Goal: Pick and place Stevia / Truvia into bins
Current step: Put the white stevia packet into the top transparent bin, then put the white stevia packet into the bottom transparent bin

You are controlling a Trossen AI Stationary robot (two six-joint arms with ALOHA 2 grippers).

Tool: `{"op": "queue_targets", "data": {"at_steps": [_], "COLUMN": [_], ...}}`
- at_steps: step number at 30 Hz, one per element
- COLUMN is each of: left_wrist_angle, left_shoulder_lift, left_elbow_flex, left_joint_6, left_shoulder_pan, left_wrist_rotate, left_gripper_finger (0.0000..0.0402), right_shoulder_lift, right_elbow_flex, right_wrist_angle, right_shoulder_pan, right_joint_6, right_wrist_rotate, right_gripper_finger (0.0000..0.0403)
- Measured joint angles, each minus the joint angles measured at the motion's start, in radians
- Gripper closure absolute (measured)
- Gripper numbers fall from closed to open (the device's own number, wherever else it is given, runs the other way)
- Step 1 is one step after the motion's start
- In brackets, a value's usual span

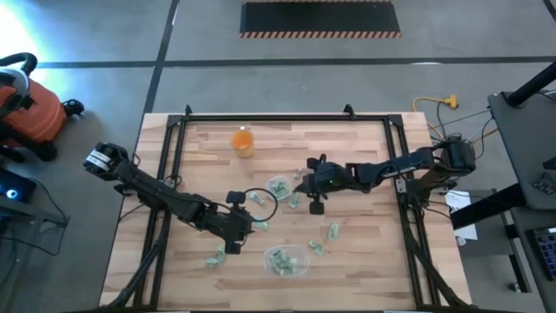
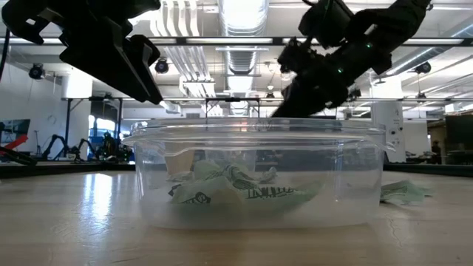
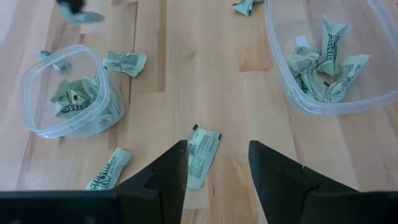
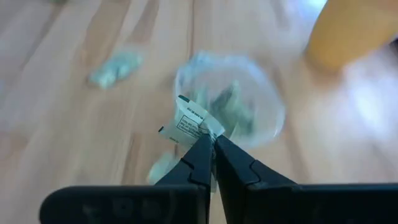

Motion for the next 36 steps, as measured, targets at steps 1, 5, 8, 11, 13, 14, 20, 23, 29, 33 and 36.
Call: {"op": "queue_targets", "data": {"at_steps": [1,5,8,11,13,14,20,23,29,33,36], "left_wrist_angle": [-0.001,-0.001,-0.001,-0.001,-0.001,-0.002,-0.013,-0.019,-0.018,-0.018,-0.018], "left_shoulder_lift": [0.000,0.000,0.000,0.000,0.000,0.000,0.000,0.000,0.000,0.000,0.000], "left_elbow_flex": [0.000,0.000,0.000,0.000,0.000,0.000,0.000,0.000,0.000,0.000,-0.001], "left_joint_6": [-0.006,-0.010,-0.010,-0.010,-0.010,-0.010,-0.015,-0.015,-0.015,-0.016,-0.018], "left_shoulder_pan": [0.000,0.000,0.000,0.000,0.000,0.000,0.000,0.000,0.000,0.000,0.000], "left_wrist_rotate": [0.000,0.000,0.000,0.000,0.000,0.000,0.000,0.000,0.000,0.000,0.000], "left_gripper_finger": [0.0249,0.0249,0.0249,0.0249,0.0249,0.0249,0.0249,0.0249,0.0249,0.0249,0.0249], "right_shoulder_lift": [0.000,0.005,0.030,0.075,0.110,0.126,0.166,0.166,0.161,0.161,0.157], "right_elbow_flex": [0.000,0.002,0.022,0.055,0.080,0.093,0.136,0.139,0.139,0.142,0.145], "right_wrist_angle": [0.030,0.132,0.150,0.149,0.144,0.140,0.117,0.115,0.112,0.112,0.112], "right_shoulder_pan": [0.000,-0.001,-0.002,-0.004,-0.004,-0.004,-0.015,-0.020,-0.020,-0.021,-0.021], "right_joint_6": [-0.008,-0.032,-0.037,-0.040,-0.043,-0.043,-0.030,-0.027,-0.008,-0.005,-0.012], "right_wrist_rotate": [0.007,0.014,0.014,0.014,0.014,0.014,0.015,0.015,0.015,0.018,0.017], "right_gripper_finger": [0.0394,0.0394,0.0394,0.0394,0.0394,0.0394,0.0394,0.0385,0.0327,0.0285,0.0265]}}
